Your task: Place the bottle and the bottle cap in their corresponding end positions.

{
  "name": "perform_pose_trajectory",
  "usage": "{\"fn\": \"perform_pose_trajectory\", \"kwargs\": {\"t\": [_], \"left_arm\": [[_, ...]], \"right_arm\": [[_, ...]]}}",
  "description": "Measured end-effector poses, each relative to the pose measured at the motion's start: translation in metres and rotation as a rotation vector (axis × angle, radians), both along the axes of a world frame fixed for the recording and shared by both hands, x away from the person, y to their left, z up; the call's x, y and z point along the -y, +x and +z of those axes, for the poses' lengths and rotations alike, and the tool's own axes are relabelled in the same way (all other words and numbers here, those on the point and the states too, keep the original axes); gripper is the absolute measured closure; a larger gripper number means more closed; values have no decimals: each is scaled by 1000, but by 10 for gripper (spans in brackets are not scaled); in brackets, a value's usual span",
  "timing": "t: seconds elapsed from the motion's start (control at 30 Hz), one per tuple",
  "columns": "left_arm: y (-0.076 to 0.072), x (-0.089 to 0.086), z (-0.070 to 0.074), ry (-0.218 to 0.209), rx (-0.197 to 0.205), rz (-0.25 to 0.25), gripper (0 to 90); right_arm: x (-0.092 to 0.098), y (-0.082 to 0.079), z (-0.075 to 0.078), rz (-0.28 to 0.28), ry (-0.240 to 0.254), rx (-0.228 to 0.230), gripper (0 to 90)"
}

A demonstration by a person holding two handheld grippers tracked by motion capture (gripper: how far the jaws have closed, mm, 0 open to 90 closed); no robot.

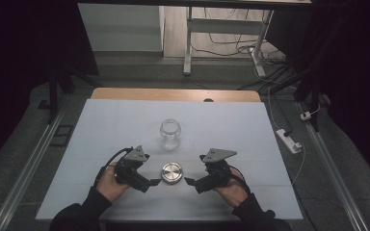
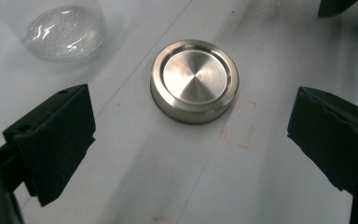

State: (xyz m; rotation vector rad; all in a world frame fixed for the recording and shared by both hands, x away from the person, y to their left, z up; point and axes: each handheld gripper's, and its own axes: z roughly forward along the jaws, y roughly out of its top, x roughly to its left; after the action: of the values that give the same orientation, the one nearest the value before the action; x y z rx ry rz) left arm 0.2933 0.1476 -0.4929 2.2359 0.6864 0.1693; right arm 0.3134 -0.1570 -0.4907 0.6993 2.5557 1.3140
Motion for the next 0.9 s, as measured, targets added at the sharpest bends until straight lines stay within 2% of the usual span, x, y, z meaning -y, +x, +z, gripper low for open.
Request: {"fn": "perform_pose_trajectory", "kwargs": {"t": [0.17,0.5,0.9], "left_arm": [[-10,-15,0,-29,-6,32,14],[-33,-48,-4,-88,-18,134,13],[-62,-84,-8,-125,-22,241,12]], "right_arm": [[10,-3,2,-21,2,3,1],[34,-13,5,-68,-14,22,0],[76,-25,2,-170,-11,25,0]]}}
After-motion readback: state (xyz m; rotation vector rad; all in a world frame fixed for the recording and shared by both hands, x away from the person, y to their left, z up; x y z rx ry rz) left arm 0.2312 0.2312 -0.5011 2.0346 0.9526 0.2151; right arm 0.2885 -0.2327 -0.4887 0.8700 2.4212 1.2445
